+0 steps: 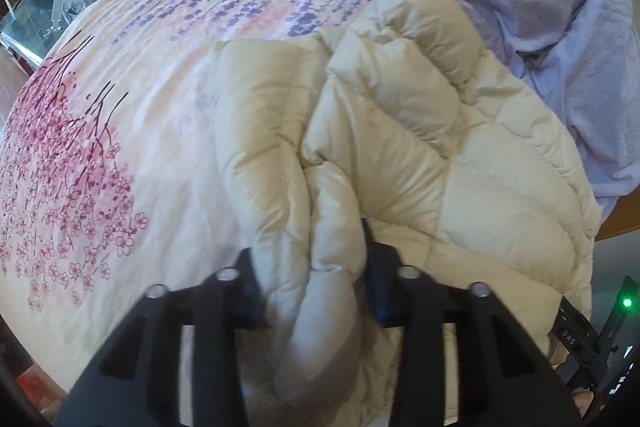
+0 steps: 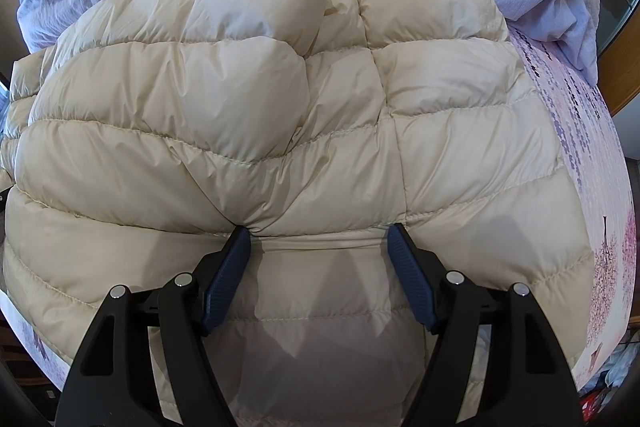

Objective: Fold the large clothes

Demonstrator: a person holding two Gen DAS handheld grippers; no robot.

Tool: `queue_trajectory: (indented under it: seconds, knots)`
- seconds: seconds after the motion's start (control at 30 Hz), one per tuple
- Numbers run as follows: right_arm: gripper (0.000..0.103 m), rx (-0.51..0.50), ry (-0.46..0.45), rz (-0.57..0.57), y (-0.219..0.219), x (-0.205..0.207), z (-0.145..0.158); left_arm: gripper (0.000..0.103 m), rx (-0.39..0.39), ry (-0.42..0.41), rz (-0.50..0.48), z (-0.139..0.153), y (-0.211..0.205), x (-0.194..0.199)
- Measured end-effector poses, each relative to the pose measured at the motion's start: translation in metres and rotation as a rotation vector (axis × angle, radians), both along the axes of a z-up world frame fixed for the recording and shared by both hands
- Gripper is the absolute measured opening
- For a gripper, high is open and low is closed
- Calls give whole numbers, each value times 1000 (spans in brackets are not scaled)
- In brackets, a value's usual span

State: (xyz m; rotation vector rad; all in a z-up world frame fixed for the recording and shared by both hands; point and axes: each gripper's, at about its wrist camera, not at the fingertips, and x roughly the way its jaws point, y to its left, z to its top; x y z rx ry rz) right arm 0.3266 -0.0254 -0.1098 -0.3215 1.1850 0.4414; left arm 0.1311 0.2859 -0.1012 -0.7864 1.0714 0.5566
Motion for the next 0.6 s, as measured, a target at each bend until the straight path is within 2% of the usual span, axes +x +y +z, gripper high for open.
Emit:
queue_trajectory:
  seconds: [0.07, 0.17, 0.37, 0.6]
  knots:
    - [73, 0, 1, 2, 0, 0, 0, 19, 15, -13, -4, 6, -4, 2]
    - [73, -1, 0, 4, 1, 0, 0, 13, 25, -32, -3, 17, -6, 3]
    - [73, -5, 2, 18, 1, -1, -1, 11, 31, -161, -10, 68, -16, 10]
    - [73, -16, 3, 50, 4, -3, -1, 11, 42, -323, -86, 142, -68, 37]
